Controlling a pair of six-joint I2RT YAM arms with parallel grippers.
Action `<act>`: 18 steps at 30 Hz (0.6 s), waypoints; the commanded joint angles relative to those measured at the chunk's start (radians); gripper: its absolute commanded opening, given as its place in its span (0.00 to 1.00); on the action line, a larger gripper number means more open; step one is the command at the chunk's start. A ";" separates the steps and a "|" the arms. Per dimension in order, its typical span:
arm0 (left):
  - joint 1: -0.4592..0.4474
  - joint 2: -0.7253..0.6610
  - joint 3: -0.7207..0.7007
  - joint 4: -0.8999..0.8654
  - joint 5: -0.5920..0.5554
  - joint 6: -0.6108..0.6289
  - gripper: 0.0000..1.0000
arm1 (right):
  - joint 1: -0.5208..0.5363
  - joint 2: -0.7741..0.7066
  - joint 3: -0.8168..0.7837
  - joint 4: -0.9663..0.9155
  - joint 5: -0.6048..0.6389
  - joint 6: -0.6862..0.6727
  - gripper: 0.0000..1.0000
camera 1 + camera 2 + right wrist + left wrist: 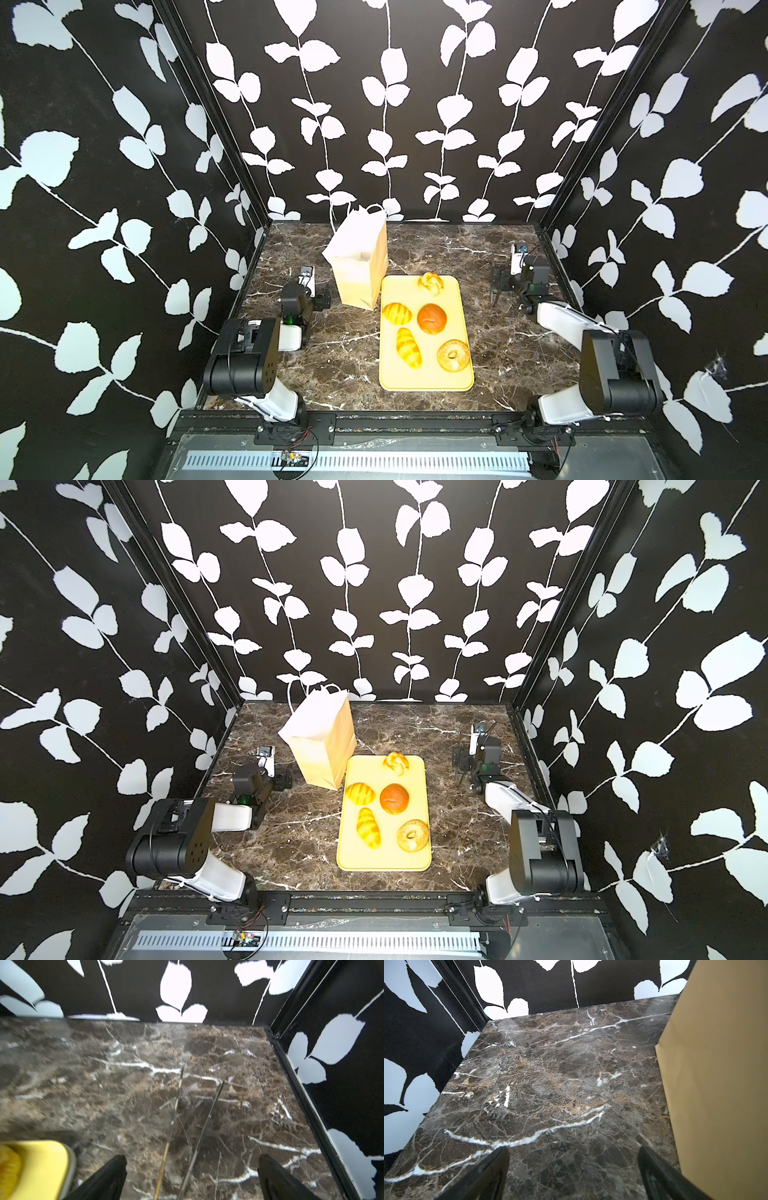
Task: Pack bread into a paper bag
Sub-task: Pick up the clamp from the center of the board.
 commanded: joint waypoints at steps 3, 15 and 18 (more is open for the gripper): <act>-0.003 -0.017 0.011 0.000 -0.001 0.006 0.98 | -0.002 0.066 0.083 -0.130 -0.040 0.042 1.00; -0.003 -0.017 0.010 0.001 0.000 0.005 0.98 | -0.001 0.332 0.411 -0.413 -0.045 0.011 0.98; -0.003 -0.017 0.011 0.001 -0.001 0.005 0.98 | -0.001 0.389 0.491 -0.488 -0.055 0.012 0.94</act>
